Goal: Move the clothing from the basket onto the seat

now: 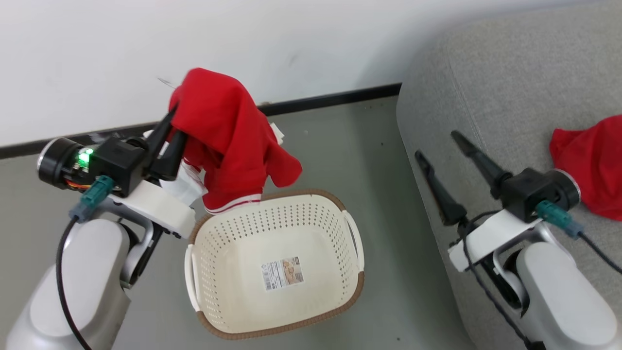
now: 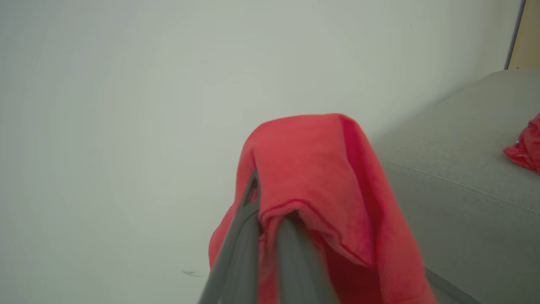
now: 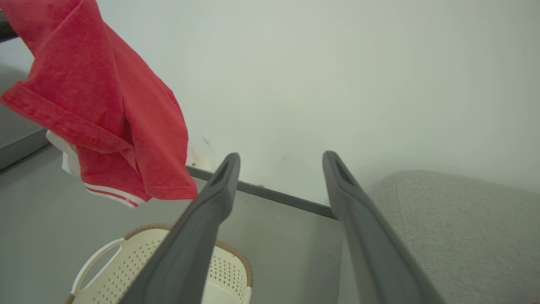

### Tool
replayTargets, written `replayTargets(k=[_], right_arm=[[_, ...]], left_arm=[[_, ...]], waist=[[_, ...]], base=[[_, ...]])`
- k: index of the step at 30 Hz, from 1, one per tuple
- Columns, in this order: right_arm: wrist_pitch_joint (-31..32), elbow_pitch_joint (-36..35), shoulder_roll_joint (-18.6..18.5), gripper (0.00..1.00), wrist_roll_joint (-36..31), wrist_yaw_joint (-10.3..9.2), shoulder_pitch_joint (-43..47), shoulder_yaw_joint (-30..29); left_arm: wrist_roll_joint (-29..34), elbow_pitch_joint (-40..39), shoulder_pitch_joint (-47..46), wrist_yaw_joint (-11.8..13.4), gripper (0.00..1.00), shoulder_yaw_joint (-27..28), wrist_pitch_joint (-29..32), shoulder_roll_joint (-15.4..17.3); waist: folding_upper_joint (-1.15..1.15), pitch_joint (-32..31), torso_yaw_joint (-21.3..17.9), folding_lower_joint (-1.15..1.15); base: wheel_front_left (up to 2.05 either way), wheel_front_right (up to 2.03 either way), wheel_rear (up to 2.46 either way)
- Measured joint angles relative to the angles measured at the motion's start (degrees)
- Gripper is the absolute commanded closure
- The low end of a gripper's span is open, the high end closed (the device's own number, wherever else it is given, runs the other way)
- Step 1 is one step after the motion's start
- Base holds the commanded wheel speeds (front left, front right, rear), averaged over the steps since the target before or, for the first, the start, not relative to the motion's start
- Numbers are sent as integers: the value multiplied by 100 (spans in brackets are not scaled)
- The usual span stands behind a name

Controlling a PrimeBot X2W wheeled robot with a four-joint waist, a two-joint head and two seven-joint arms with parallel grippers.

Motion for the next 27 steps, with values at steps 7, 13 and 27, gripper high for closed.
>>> replayTargets(k=[7,13,27], right_arm=[[0,189,-204,0,-41,0,79,767],[0,325,-250,0,-36,0,34,1557],[0,856,-223,0,170,0,-354,2929]], left_arm=[[-102,-320,65,-146,100,-219,271,-90],[-199,-495,212,-199,100,-413,533,-142],[-356,-851,515,-247,100,-732,970,-308]], waist=[[0,-447,188,0],[0,-773,334,0],[0,-1293,635,0]], base=[[0,0,0],[0,0,0],[0,0,0]])
